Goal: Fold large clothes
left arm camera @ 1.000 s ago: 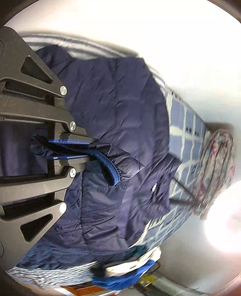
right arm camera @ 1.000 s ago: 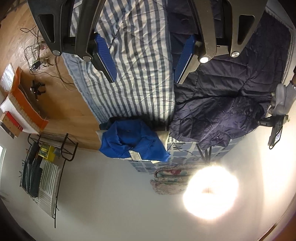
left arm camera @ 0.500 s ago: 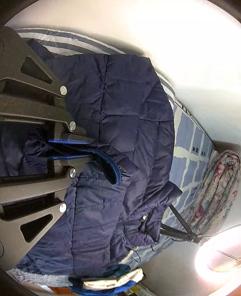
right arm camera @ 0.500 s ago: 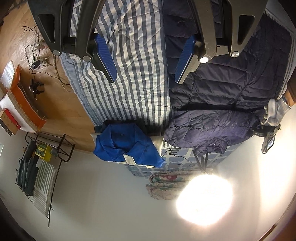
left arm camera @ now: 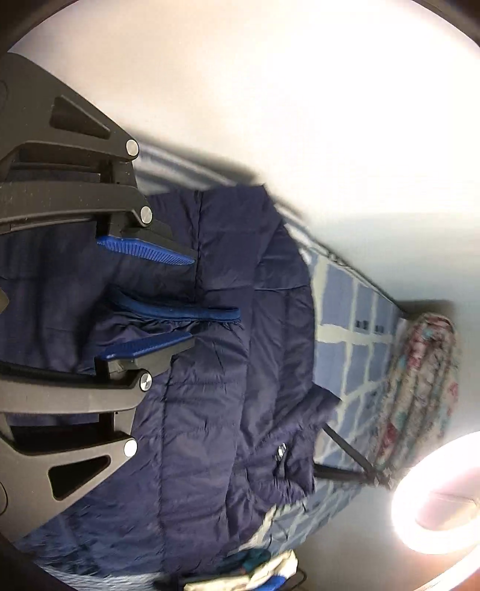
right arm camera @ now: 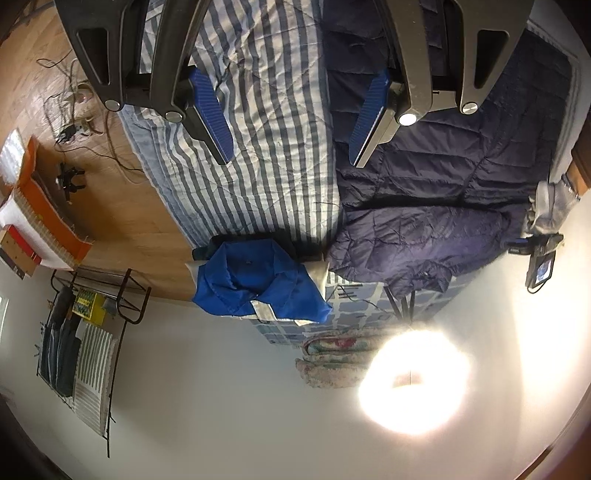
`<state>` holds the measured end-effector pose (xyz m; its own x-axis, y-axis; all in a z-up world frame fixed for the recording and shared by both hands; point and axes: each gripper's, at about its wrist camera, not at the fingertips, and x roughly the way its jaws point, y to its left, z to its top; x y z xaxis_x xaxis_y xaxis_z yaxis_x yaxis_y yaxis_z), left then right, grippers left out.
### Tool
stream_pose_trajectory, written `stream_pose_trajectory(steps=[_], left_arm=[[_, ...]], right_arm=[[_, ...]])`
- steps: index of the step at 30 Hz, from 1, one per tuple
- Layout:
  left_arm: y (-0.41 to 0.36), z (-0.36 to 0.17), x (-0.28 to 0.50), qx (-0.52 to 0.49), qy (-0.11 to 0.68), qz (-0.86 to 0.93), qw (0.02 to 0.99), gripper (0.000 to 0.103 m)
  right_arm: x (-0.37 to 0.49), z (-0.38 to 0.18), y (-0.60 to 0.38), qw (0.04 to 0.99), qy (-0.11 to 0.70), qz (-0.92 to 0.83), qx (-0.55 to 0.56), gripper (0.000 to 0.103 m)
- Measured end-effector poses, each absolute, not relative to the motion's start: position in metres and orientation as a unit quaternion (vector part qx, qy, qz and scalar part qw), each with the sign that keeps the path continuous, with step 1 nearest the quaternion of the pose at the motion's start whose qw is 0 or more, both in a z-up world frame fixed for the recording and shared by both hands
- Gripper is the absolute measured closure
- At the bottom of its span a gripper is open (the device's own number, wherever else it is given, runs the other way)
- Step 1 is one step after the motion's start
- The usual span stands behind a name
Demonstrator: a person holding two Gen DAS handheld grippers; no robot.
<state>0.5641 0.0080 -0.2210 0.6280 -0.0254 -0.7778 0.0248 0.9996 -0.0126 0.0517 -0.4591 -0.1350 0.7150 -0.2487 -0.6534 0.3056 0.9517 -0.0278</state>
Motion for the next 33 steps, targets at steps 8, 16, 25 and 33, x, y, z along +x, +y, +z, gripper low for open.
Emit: stream_pose_trajectory(steps=[8, 16, 25, 33], left_arm=[[0.031, -0.138, 0.457, 0.010, 0.397, -0.081, 0.914, 0.044], [0.057, -0.094, 0.325, 0.017, 0.384, -0.110, 0.917, 0.040], [0.103, -0.087, 0.213, -0.020, 0.401, -0.106, 0.910, 0.032], [0.139, -0.152, 0.165, -0.073, 0.483, -0.085, 0.869, 0.032]], right_arm=[[0.038, -0.124, -0.457, 0.940, 0.312, -0.128, 0.047, 0.035], [0.029, -0.130, -0.453, 0.948, 0.305, -0.076, 0.048, 0.027], [0.005, -0.136, -0.443, 0.962, 0.266, -0.023, 0.055, 0.014], [0.000, -0.181, -0.450, 0.924, 0.377, 0.018, 0.069, 0.016]])
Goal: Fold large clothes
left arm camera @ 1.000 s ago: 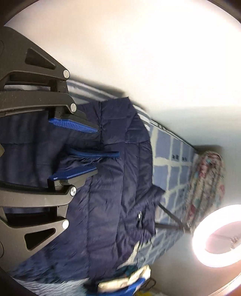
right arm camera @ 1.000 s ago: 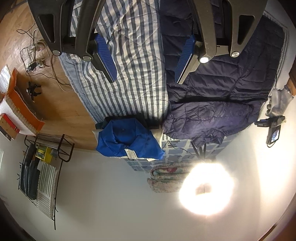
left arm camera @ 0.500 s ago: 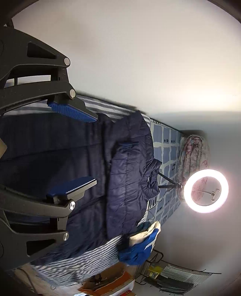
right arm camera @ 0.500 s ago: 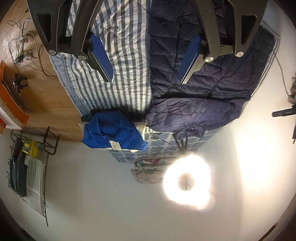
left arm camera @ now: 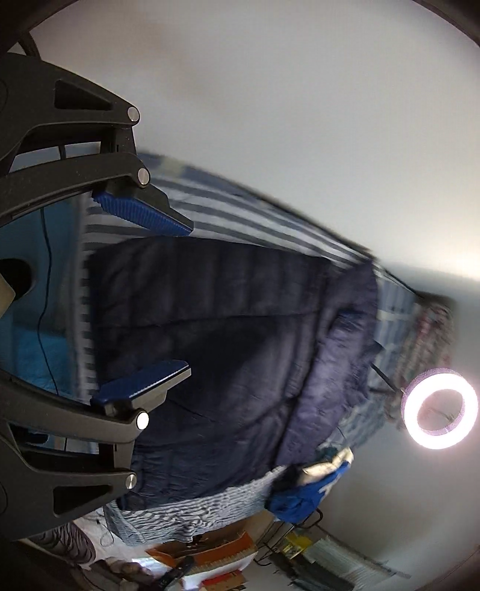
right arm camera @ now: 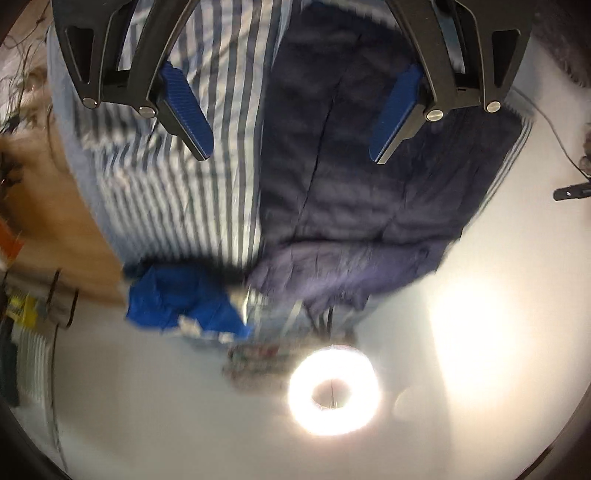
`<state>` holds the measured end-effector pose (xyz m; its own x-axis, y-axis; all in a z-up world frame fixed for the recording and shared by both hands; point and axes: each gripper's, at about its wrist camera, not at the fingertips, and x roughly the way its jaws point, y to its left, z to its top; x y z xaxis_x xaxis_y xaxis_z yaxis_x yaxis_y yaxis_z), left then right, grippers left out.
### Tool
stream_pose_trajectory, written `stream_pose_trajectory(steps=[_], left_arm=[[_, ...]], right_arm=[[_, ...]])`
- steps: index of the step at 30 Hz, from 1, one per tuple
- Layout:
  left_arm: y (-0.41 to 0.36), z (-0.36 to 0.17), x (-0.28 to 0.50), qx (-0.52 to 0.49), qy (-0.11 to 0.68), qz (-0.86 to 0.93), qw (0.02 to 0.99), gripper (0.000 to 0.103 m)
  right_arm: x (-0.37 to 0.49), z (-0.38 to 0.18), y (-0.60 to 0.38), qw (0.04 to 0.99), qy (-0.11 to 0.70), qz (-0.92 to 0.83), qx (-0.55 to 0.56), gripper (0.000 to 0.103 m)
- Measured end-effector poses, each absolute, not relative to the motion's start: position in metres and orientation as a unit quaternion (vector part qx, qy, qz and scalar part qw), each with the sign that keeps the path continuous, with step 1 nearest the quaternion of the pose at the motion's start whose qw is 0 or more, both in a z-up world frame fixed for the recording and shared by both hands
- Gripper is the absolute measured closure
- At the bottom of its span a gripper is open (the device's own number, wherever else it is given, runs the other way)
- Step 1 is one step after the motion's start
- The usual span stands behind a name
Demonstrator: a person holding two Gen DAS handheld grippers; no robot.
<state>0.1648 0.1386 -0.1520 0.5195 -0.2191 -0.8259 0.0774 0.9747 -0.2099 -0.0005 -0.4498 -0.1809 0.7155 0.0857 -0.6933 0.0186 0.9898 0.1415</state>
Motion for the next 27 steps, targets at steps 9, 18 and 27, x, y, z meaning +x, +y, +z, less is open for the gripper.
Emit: stream_pose_trajectory(steps=[9, 18, 27], left_arm=[[0.163, -0.244, 0.169, -0.175, 0.568, -0.049, 0.803, 0.032], [0.173, -0.289, 0.171, -0.203, 0.603, -0.058, 0.770, 0.032], [0.174, -0.304, 0.177, -0.231, 0.614, -0.066, 0.752, 0.040]], right_arm=[[0.000, -0.254, -0.471, 0.865, 0.480, 0.028, 0.145, 0.023], [0.008, -0.305, -0.482, 0.821, 0.526, 0.042, 0.217, 0.035], [0.003, -0.329, -0.468, 0.804, 0.549, 0.071, 0.217, 0.042]])
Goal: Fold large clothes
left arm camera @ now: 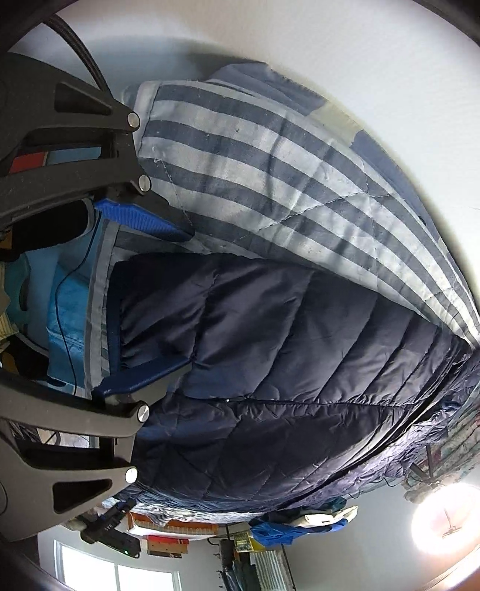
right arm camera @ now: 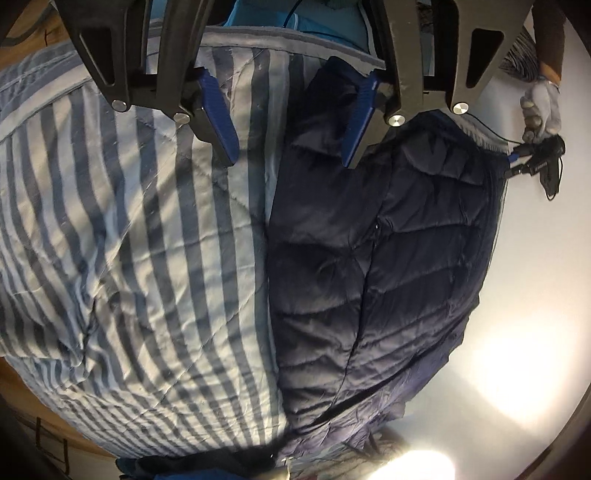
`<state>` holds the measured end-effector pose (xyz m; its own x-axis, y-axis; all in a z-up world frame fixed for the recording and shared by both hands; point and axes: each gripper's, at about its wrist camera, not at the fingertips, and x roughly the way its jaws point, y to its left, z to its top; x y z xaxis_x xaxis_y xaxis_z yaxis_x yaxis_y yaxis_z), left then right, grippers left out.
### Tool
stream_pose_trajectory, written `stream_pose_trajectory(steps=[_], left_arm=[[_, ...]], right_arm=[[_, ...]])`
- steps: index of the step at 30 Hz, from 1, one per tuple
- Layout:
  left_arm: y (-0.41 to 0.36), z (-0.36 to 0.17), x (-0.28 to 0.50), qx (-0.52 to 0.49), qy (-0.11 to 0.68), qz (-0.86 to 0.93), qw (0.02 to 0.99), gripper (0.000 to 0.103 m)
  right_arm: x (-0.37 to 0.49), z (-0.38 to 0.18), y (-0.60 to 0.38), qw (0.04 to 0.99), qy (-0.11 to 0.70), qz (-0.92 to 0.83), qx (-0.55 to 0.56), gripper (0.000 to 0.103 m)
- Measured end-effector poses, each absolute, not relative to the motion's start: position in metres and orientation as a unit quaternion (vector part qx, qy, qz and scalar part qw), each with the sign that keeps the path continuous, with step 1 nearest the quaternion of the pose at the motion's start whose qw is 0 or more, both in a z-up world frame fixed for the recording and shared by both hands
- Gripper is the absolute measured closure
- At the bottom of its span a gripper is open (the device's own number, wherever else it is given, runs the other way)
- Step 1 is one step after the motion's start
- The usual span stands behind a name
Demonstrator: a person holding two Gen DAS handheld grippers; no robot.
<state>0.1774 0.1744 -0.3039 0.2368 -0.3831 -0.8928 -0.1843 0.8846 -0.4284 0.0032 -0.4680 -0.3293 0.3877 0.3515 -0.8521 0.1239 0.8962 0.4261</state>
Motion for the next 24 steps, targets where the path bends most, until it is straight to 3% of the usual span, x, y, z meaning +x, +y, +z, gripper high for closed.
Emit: stream_pose_trajectory(steps=[6, 8, 12, 18, 24], left_arm=[[0.168, -0.305, 0.180, -0.225, 0.615, -0.080, 0.751, 0.072], [0.162, -0.303, 0.181, -0.216, 0.613, -0.083, 0.755, 0.087], [0.156, -0.294, 0.181, -0.203, 0.598, -0.077, 0.771, 0.094], [0.150, -0.276, 0.180, -0.198, 0.571, -0.086, 0.792, 0.097], [0.157, -0.245, 0.175, -0.225, 0.533, -0.100, 0.809, 0.098]], right_arm=[[0.008, -0.331, -0.462, 0.803, 0.550, 0.084, 0.215, 0.044], [0.009, -0.331, -0.458, 0.802, 0.552, 0.091, 0.208, 0.048], [0.012, -0.333, -0.452, 0.803, 0.552, 0.096, 0.203, 0.062], [0.013, -0.334, -0.452, 0.796, 0.547, 0.113, 0.235, 0.099], [0.009, -0.301, -0.464, 0.811, 0.500, 0.127, 0.275, 0.103]])
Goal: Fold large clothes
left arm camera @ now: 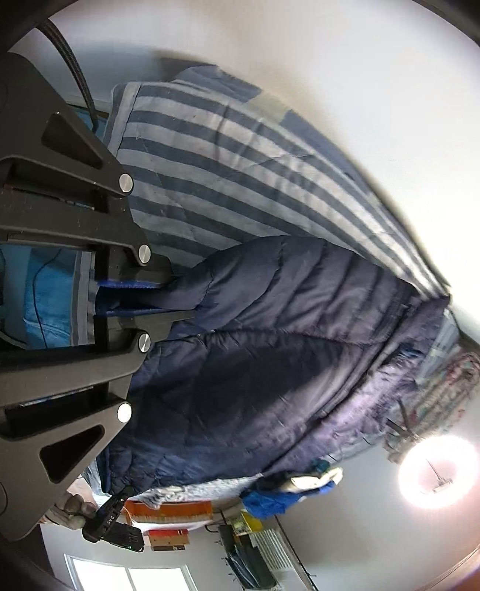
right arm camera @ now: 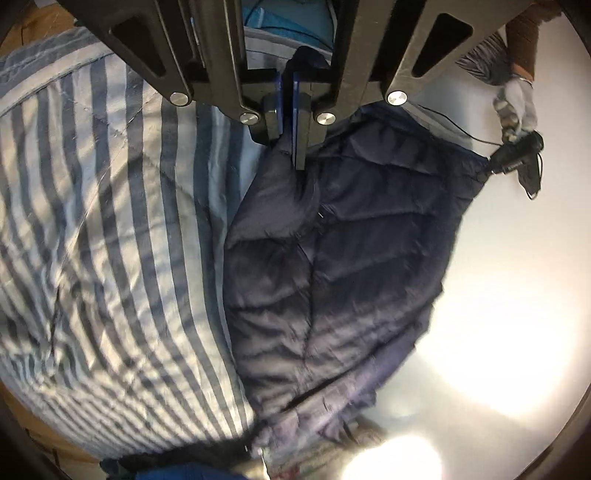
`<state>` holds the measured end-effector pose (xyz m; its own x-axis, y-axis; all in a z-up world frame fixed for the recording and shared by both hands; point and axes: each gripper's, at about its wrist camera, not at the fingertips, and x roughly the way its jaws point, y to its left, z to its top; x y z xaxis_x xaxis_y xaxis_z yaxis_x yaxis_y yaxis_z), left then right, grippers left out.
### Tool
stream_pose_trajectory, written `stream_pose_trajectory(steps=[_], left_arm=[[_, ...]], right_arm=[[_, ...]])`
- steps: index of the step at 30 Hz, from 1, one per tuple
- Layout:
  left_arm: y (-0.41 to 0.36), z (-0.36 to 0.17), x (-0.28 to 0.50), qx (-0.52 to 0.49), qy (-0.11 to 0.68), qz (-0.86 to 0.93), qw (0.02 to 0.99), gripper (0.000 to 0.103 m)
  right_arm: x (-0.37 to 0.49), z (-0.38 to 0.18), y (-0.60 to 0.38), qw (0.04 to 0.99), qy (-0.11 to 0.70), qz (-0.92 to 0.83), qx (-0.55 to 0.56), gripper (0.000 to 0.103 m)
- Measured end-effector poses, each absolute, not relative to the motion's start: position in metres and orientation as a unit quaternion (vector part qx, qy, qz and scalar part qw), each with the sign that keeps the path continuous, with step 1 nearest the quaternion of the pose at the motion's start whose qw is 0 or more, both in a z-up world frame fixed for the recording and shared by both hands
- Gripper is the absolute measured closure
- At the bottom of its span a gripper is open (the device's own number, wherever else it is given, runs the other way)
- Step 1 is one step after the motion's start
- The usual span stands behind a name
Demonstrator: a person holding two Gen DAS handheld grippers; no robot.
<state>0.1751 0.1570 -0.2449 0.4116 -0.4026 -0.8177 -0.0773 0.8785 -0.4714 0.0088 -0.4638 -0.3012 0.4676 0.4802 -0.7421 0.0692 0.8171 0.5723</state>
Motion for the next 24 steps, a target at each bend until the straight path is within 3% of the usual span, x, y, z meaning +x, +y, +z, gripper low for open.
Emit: stream_pose_trajectory(steps=[12, 24], left_arm=[[0.155, -0.157, 0.208, -0.219, 0.445, -0.119, 0.860, 0.099], [0.137, -0.106, 0.310, -0.203, 0.384, -0.104, 0.895, 0.099]], right_arm=[[0.043, -0.225, -0.465, 0.856, 0.417, 0.140, 0.273, 0.103], [0.137, -0.171, -0.476, 0.889, 0.361, 0.119, 0.258, 0.103]])
